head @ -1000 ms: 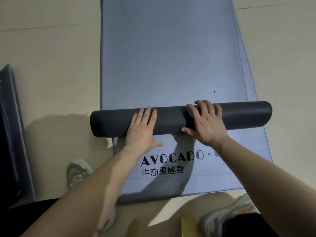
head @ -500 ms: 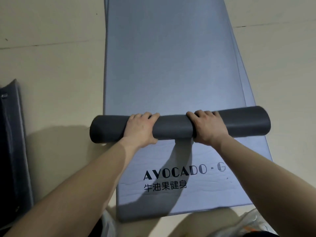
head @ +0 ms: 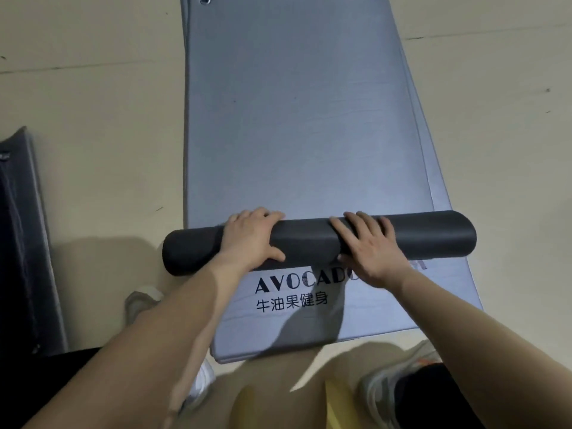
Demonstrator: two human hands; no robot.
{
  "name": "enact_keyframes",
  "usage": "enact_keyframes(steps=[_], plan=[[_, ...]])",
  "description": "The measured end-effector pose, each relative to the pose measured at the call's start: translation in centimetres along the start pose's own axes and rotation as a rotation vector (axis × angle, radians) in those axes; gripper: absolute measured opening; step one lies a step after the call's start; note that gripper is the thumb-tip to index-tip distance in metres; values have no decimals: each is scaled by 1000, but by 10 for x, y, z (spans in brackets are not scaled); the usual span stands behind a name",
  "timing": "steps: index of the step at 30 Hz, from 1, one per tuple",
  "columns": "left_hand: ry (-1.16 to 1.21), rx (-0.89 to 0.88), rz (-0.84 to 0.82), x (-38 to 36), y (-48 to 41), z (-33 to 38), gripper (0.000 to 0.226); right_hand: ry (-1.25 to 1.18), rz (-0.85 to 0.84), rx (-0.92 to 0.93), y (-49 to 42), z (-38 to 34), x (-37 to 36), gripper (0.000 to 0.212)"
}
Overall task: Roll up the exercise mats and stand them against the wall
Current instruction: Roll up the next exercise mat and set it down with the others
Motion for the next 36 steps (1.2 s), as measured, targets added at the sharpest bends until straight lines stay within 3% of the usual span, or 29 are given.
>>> enact_keyframes(steps=[2, 3, 5, 6, 9, 10, 13, 17, 25, 27, 31, 33, 35, 36], plan=[[-133, -45, 377, -8, 24, 15, 70, -9, -34, -24, -23, 6, 16, 79], [-135, -73, 442, -14, 29, 20, 73, -25, 7, -48, -28, 6, 24, 74], [-118, -73, 264, -31, 15, 18, 103, -48, 189, -71, -26, 2, 29, 62], [-123, -56, 159, -35, 3, 13, 116, -40, 231, -64, -22, -2, 23, 66], [-146, -48, 64, -24, -34, -2, 134, 68, 26, -82, -29, -7, -11, 133], [-154, -67, 65, -19, -42, -4, 136, 107, -9, -95, -40, -3, -15, 145], [-256, -66, 161, -10, -55, -12, 137, 119, 30, -109, -82, 9, -9, 133], [-251, -112, 307, -2, -62, -22, 110, 97, 79, -43, -111, 15, 14, 108], [-127, -111, -20, -8, -16, -9, 102, 44, -226, -29, -58, -7, 22, 95], [-97, -115, -137, -22, 5, 0, 104, 14, -268, -32, -27, -12, 17, 101], [-37, -97, -269, -18, 7, 4, 109, 58, -83, -80, 37, -34, -2, 121], [30, -69, -291, -10, 6, 0, 109, 59, -129, -86, 46, -38, -10, 137], [33, -12, -150, -2, 17, 0, 104, 40, -177, -79, 31, -33, -5, 144], [-20, 13, 33, 2, 28, 3, 97, 36, -200, -80, 18, -29, 2, 143]])
Point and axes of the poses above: each hand's wrist, its own y-axis away from the middle knuckle, its own x-axis out of the back of the hand, z = x × y, the point moved 5 cm from there along -y, towards the middle knuckle, and after that the axes turned 6 degrees about -x, right-handed, at the moved point
